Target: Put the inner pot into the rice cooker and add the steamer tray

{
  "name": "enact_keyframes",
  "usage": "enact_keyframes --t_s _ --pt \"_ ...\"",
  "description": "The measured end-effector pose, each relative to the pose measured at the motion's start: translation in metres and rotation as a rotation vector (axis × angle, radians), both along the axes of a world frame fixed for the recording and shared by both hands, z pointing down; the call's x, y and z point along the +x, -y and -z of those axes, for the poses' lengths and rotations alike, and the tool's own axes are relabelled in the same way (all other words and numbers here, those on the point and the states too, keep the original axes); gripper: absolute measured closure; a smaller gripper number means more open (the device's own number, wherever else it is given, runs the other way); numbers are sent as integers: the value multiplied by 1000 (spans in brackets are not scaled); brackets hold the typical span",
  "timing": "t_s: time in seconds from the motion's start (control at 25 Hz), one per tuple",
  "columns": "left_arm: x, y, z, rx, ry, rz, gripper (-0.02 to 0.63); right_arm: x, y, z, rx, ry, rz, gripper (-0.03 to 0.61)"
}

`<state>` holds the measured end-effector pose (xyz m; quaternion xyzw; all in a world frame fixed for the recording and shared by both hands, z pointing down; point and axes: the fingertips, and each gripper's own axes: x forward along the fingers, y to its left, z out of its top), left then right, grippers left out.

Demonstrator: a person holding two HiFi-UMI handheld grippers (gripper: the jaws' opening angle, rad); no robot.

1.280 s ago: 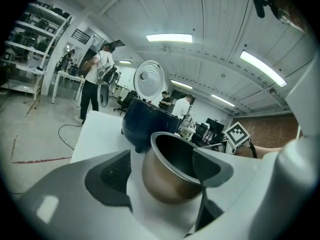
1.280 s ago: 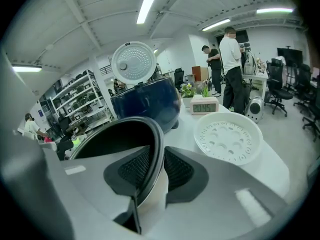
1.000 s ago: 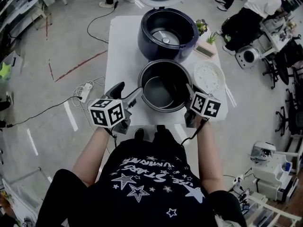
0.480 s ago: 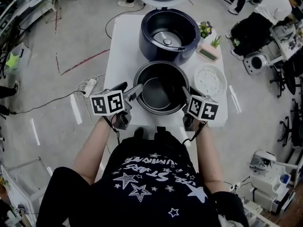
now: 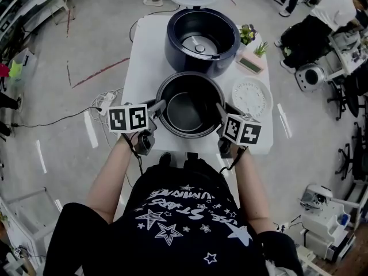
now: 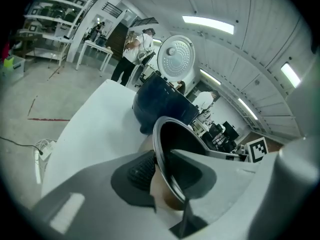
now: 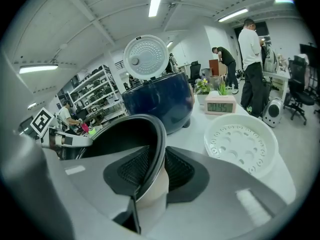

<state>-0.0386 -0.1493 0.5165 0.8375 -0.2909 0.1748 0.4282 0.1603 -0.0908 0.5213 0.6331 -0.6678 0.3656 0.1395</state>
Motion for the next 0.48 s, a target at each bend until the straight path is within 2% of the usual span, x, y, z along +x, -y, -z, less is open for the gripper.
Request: enact_keyframes --t_s 0.08,0.24,0.48 --pt "-1 2 0 -28 -3 18 515 0 0 0 -1 11 -6 454" --pt "-7 -2 3 -118 -75 63 549 -3 -2 6 5 23 16 460" --pt "-11 -14 19 -70 -50 52 553 -5 -3 24 23 14 55 468"
